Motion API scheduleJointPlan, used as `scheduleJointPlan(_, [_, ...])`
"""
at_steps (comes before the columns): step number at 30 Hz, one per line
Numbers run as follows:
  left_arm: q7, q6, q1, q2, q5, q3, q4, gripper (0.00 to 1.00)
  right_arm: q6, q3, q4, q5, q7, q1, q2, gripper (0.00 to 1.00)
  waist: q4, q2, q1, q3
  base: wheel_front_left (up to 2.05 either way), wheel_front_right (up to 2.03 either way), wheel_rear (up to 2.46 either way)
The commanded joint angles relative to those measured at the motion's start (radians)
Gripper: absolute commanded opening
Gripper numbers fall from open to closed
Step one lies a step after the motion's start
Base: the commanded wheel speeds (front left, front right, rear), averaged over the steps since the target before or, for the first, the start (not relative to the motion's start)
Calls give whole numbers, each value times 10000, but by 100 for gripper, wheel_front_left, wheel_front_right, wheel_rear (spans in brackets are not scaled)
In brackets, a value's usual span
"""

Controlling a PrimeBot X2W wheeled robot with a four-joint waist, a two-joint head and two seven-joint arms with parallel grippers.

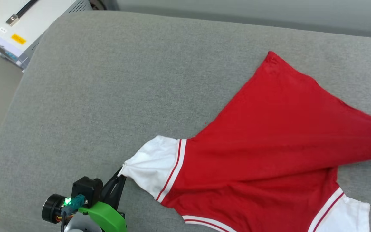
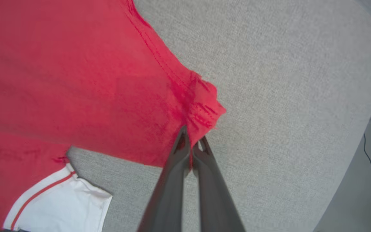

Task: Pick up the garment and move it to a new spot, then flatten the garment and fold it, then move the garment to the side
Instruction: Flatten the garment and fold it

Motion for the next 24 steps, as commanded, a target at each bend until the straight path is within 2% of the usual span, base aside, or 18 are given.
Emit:
scheduleJointPlan(1, [4, 121, 196, 65, -137, 27, -50, 0, -9, -224, -160, 163, -164, 727, -80, 0, -504, 65, 1, -505, 0, 0, 0])
scheduleJointPlan(8, [80, 255, 407, 171, -152, -44, -93, 0, -9, -1416, -764, 368, -582, 4094, 107, 0, -679, 65, 1, -638, 0, 0, 0])
scheduleJointPlan(15, [111, 258, 347, 178, -139, -78, -114, 0, -9, -2186, -702, -32, -1037, 6598, 1513, 0, -682, 65, 1, -499, 0, 0, 0])
scheduleJointPlan(20, [129, 271, 324, 168, -140, -105, -95, 0, -9, -2430, -439, -215, -1317, 7067, 2301, 0, -710, 65, 1, -472, 0, 0, 0])
scheduleJointPlan(21, [134, 294, 342, 173, -147, -105, -94, 0, -9, -2591, -445, -277, -1469, 6986, 2414, 16, -743, 65, 1, -495, 0, 0, 0])
scheduleJointPlan(23, [153, 327, 365, 182, -151, -116, -115, 0, -9, -2907, -531, -404, -1739, 6789, 2561, 100, -782, 65, 1, -538, 0, 0, 0])
scheduleJointPlan(24, [164, 343, 373, 191, -149, -122, -129, 0, -9, -3051, -613, -386, -1815, 6686, 2630, 100, -802, 65, 1, -558, 0, 0, 0])
